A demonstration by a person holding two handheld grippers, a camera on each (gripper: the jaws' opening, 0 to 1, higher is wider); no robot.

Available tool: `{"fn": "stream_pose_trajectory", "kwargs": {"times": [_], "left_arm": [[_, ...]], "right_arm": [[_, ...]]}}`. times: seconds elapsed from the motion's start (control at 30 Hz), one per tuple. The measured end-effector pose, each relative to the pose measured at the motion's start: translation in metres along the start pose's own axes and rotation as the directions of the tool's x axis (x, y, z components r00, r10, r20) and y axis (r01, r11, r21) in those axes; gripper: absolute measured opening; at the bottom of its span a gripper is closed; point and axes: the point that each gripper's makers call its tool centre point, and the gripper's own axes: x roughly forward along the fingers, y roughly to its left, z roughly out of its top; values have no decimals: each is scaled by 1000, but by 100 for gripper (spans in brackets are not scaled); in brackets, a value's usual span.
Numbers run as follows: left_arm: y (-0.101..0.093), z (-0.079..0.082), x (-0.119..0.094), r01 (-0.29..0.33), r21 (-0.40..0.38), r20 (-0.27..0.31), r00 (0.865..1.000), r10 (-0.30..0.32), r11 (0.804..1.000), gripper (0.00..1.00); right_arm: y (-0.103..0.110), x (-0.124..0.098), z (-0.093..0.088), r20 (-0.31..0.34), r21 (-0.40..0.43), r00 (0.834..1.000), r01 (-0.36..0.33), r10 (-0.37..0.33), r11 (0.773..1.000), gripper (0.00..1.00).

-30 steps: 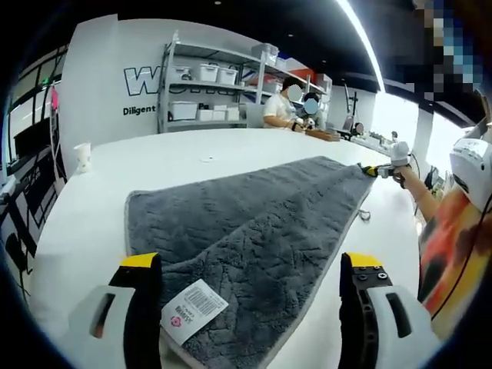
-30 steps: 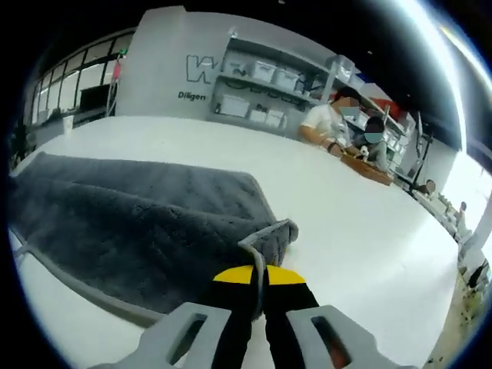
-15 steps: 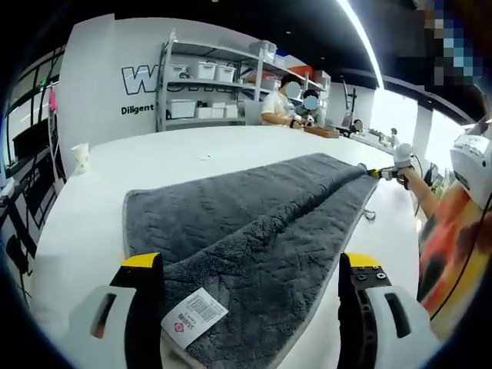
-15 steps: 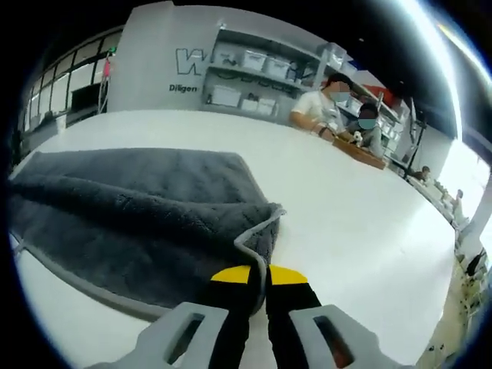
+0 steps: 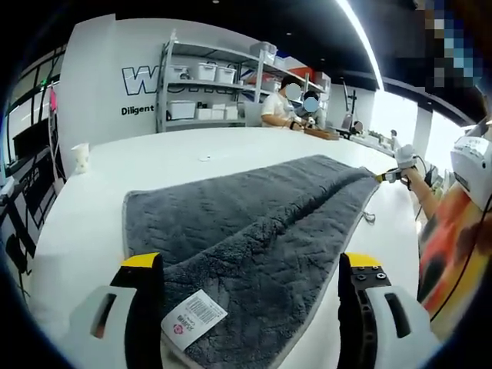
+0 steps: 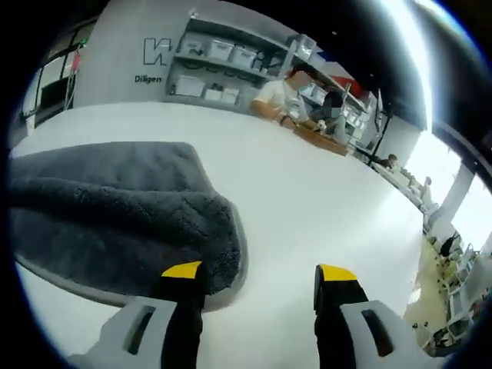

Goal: Open the folded towel by lifting each exposed corner and separating the folded layers until the towel lies flat within the target outline without major curled edges

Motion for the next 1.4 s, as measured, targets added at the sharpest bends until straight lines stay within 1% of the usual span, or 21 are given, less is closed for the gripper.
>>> {"fn": "stream_pose_trajectory", "kwargs": {"times": [0.1, 0.2, 0.33, 0.43, 0.53, 0.57, 0.6, 0.67, 0.8, 0.87, 0.93, 1.03, 1.13, 1.23, 1.27, 1.4], "left_arm": [[0, 0, 0, -1, 0, 0, 1000, 1, 1000, 93], [0, 0, -1, -2, 1, 1, 1000, 2, 1000, 93], [-1, 0, -2, -3, 4, 0, 1000, 3, 1000, 93], [-2, 0, -6, -10, -1, 6, 1000, 10, 1000, 93], [-2, 0, -7, -11, -3, 7, 1000, 11, 1000, 93], [-3, -2, -10, -19, -6, 4, 1000, 19, 1000, 93], [-2, -4, -12, -23, -11, 1, 1000, 23, 1000, 93], [-1, -6, -14, -32, -18, -1, 1000, 32, 999, 93], [0, -8, -20, -48, -24, -1, 999, 48, 999, 93], [0, -8, -25, -54, -31, 4, 999, 55, 998, 94], [0, -11, -27, -59, -31, -8, 998, 58, 998, 94], [1, -13, -30, -74, -24, -21, 997, 74, 997, 93], [-3, -14, -34, -72, -25, -20, 997, 72, 997, 87], [-10, -16, -37, -59, -45, -18, 998, 58, 997, 80], [-13, -18, -38, -55, -53, -16, 998, 55, 997, 77], [-25, -25, -36, -38, -39, -54, 998, 36, 999, 49]], "right_arm": [[0, -2, -1, 3, 4, 1000, -5, 5, 1000, 55], [0, -6, 2, 11, 13, 1000, -7, 7, 1000, 56], [4, -10, 12, 35, 17, 999, -23, 22, 1000, 63], [10, -12, 19, 51, 16, 998, -39, 38, 999, 75], [14, -13, 21, 48, 12, 997, -53, 53, 999, 93], [31, -13, 22, 34, 24, 992, -120, 119, 992, 99], [47, -14, 26, 43, 33, 981, -191, 190, 981, 99], [59, -16, 33, 68, 35, 968, -243, 240, 969, 99], [70, -23, 37, 75, 24, 959, -274, 272, 961, 99], [76, -27, 41, 86, 13, 952, -297, 295, 955, 99], [83, -31, 47, 98, 1, 941, -326, 325, 945, 99], [90, -33, 50, 108, -9, 933, -344, 343, 939, 99], [93, -32, 55, 131, -15, 926, -356, 355, 934, 99], [98, -32, 57, 142, -1, 914, -383, 380, 924, 99], [100, -32, 57, 143, 4, 910, -394, 390, 919, 99], [101, -31, 57, 134, -11, 911, -393, 391, 920, 99]]}}
